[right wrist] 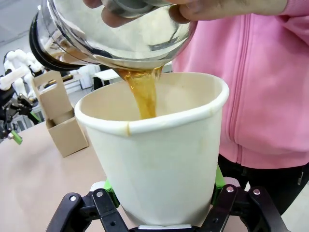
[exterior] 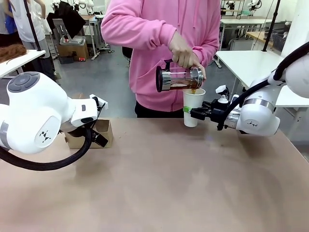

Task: Pour a drink into a cup and package it in a carrier.
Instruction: When a person places the Paper Cup Lid on the 600 ml Paper Cup , lift the 600 ml Paper Cup.

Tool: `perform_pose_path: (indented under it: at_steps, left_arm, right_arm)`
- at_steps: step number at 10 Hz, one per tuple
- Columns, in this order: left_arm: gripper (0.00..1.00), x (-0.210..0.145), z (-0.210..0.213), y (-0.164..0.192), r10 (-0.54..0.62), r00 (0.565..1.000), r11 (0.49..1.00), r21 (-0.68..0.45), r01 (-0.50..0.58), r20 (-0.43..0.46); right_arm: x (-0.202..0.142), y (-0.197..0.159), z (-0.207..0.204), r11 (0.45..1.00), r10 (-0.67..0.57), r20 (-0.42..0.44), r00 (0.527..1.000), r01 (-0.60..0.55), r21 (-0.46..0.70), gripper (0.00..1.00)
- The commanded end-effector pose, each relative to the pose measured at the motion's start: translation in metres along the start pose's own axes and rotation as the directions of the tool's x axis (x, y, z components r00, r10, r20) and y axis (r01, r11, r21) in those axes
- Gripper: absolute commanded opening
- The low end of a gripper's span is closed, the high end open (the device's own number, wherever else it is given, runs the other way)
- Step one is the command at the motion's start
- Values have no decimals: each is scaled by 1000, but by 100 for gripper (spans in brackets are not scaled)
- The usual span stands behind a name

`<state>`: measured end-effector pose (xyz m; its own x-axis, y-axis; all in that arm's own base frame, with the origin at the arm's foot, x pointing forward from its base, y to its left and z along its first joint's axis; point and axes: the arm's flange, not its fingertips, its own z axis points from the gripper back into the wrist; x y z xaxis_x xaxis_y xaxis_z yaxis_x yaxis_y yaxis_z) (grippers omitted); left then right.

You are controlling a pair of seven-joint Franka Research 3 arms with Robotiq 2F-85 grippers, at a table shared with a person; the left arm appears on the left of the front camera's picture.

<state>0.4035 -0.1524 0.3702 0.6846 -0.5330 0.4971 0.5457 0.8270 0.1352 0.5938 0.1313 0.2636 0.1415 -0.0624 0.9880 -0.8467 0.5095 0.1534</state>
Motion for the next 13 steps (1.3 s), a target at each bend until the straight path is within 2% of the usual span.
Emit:
perform_pose_path:
  at_steps: [1, 13]
  left_arm:
    - [100, 0, 0, 0, 2, 1000, 1000, -2, -2, 1]
    - [100, 0, 0, 0, 2, 1000, 1000, -2, -2, 1]
  right_arm:
    - [1, 1, -2, 1000, 4, -12, 1000, -4, -10, 80]
    - [1, 1, -2, 1000, 4, -12, 1000, -4, -10, 80]
